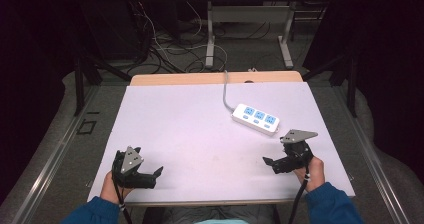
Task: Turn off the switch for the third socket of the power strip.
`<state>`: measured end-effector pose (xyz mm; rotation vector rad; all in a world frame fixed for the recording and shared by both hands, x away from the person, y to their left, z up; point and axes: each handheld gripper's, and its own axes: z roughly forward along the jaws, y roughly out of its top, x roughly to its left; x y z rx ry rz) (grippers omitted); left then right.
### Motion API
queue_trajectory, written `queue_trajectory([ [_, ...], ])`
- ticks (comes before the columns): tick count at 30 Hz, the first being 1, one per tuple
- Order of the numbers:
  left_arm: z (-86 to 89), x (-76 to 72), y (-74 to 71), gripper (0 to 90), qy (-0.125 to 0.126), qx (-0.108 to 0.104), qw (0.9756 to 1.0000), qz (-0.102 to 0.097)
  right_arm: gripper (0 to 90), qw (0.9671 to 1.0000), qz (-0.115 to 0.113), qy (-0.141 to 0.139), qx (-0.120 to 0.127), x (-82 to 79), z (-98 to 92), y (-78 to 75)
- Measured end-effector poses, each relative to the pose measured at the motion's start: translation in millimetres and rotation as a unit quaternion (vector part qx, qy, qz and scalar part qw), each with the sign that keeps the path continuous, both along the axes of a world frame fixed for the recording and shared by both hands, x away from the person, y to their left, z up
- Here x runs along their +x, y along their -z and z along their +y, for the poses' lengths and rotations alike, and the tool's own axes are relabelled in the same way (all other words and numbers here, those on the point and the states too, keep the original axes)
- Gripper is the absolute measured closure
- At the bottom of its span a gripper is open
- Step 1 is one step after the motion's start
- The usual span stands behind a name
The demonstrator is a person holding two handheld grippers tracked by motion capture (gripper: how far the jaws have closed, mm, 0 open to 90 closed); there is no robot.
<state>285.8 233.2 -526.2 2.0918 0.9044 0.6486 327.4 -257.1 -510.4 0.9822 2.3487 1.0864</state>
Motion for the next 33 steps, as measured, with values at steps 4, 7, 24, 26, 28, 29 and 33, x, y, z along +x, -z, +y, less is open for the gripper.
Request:
queue_trajectory([
  [4, 0.2, -0.1, -0.4, 1.0, 0.001, 0.001, 1.0, 0.003, 3.8, 1.0, 0.008, 0.002, -0.001, 4.5, -0.8, -0.1],
  [7, 0.2, -0.1, -0.4, 0.9, 0.001, 0.002, 1.0, 0.003, 3.8, 1.0, 0.004, 0.005, 0.001, 8.7, -0.9, -0.2],
  [24, -0.1, -0.1, -0.1, 1.0, 0.001, -0.001, 1.0, 0.0, 3.8, 0.9999, 0.004, 0.012, 0.003, 30.5, 1.9, -3.7],
  [26, 0.0, -0.1, -0.2, 0.9, 0.001, -0.002, 1.0, 0.001, 3.8, 0.9999, 0.004, 0.012, 0.004, 33.8, 2.5, -4.1],
  [28, -0.1, -0.2, -0.2, 0.9, 0.0, -0.002, 1.0, 0.0, 3.8, 0.9999, 0.008, 0.013, 0.005, 35.7, 3.2, -4.3],
  [29, -0.2, -0.2, -0.2, 0.9, 0.001, -0.002, 1.0, 0.0, 3.8, 0.9998, 0.01, 0.013, 0.007, 36.9, 3.7, -4.0],
  [33, -0.1, 0.0, -0.2, 0.9, 0.001, -0.001, 1.0, 0.001, 3.9, 0.9998, 0.011, 0.015, 0.004, 41.7, 3.6, -3.0],
])
